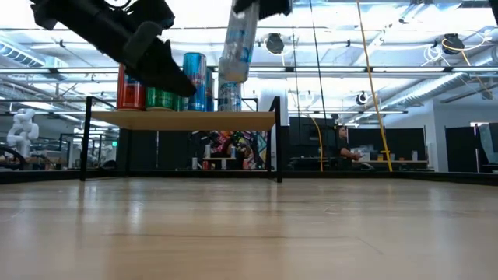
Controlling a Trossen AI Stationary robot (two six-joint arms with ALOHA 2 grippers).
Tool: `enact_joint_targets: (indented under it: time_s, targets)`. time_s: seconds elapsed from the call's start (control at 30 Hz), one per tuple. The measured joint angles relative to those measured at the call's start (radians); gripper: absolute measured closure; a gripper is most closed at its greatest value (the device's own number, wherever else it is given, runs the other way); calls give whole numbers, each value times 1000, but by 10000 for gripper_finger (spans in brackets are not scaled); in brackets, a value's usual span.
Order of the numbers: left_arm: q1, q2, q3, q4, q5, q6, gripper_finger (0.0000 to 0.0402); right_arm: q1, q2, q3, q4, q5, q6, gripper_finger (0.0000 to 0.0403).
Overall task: Place canned beverage on shelf
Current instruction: Put the black soda can on the shelf
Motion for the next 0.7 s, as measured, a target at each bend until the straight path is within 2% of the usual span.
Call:
enact_joint_targets:
  time_s: [0.13,0.4,0.7]
  targets:
    - [-23,13,0,-61,-59,-61,75,-87,10,0,-3,-83,-24,168]
    - [-28,35,1,-20,-106,-92,75,-178,58,0,25,-186,-71,167]
    - [-28,81,0,-25,-123,-136,75,-225,111,0,43,-193,-142,166]
